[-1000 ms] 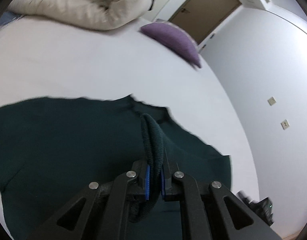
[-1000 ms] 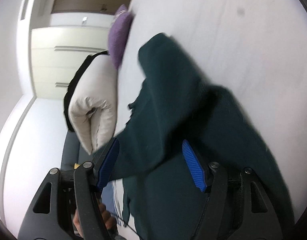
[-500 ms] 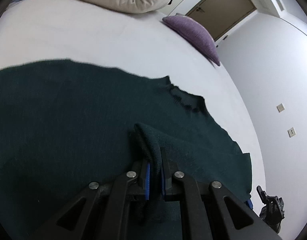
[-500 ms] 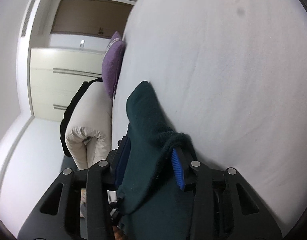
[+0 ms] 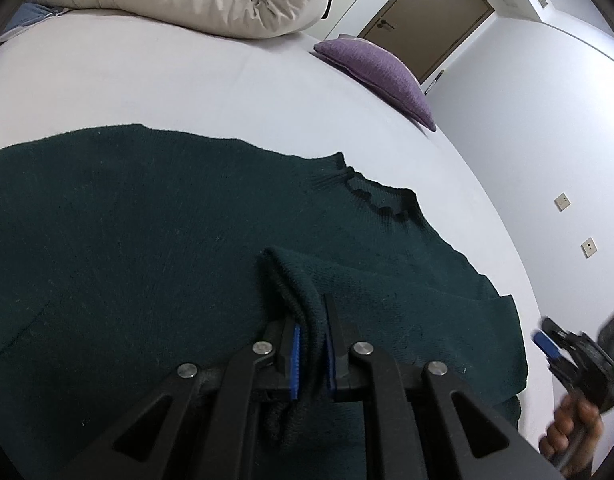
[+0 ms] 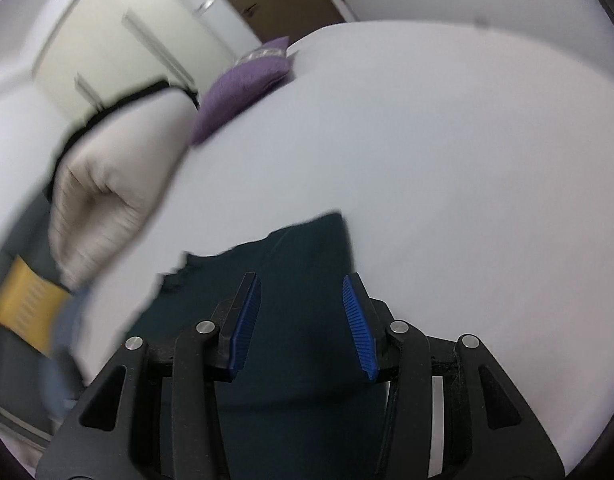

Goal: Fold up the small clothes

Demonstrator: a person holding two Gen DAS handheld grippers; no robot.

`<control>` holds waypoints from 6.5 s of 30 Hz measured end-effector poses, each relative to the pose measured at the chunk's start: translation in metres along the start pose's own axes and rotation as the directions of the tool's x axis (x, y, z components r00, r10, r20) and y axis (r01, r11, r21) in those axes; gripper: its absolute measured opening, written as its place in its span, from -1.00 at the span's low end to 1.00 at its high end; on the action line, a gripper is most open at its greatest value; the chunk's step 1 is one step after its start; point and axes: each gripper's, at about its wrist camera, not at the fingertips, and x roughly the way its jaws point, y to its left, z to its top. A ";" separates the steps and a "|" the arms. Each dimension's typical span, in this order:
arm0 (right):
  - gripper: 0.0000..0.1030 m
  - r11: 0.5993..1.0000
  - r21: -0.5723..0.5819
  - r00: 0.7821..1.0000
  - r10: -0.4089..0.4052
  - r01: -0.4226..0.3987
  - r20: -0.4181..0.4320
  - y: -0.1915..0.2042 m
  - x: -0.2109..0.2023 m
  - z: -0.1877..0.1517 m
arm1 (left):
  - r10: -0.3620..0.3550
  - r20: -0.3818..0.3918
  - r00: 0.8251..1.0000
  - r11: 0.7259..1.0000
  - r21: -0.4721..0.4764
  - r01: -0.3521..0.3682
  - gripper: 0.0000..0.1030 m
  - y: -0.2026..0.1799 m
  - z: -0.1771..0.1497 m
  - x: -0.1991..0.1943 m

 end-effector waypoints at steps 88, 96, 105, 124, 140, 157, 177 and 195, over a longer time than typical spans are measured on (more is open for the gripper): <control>-0.17 0.949 -0.020 0.944 0.312 -0.316 -0.102 0.104 -0.103 -0.165 | 0.223 0.323 0.920 0.973 -0.014 -0.231 -0.83 0.055 -0.003 -0.207; -0.15 0.960 0.038 0.948 0.279 -0.276 -0.151 0.066 -0.087 -0.159 | 0.330 0.121 0.936 0.866 0.356 -0.351 -0.22 -0.043 -0.082 -0.075; -0.03 0.926 0.101 0.887 0.379 -0.365 -0.263 0.098 -0.032 -0.156 | 0.312 0.157 0.937 0.866 0.359 -0.348 0.92 -0.037 -0.097 -0.126; -0.88 0.885 -0.327 0.908 0.204 -0.330 -0.365 0.267 0.016 -0.164 | 0.163 0.245 0.956 0.987 -0.032 -0.160 0.74 0.072 -0.069 -0.229; -0.88 0.935 -0.293 0.955 0.117 -0.198 -0.272 0.181 0.040 -0.073 | 0.262 0.226 0.938 0.965 -0.059 -0.255 0.49 0.088 -0.013 -0.186; -0.87 0.965 -0.167 0.948 0.149 -0.202 -0.283 0.123 0.063 -0.088 | 0.381 0.061 0.923 0.918 0.094 -0.385 -0.27 0.093 0.038 -0.074; -0.88 0.971 -0.106 0.940 0.177 -0.216 -0.292 0.111 0.073 -0.091 | 0.409 0.071 0.910 0.899 0.143 -0.415 -0.16 0.110 0.068 -0.040; -0.88 0.974 -0.078 0.936 0.178 -0.211 -0.304 0.100 0.076 -0.087 | 0.478 0.127 0.869 0.809 0.323 -0.491 -0.09 0.080 -0.011 -0.085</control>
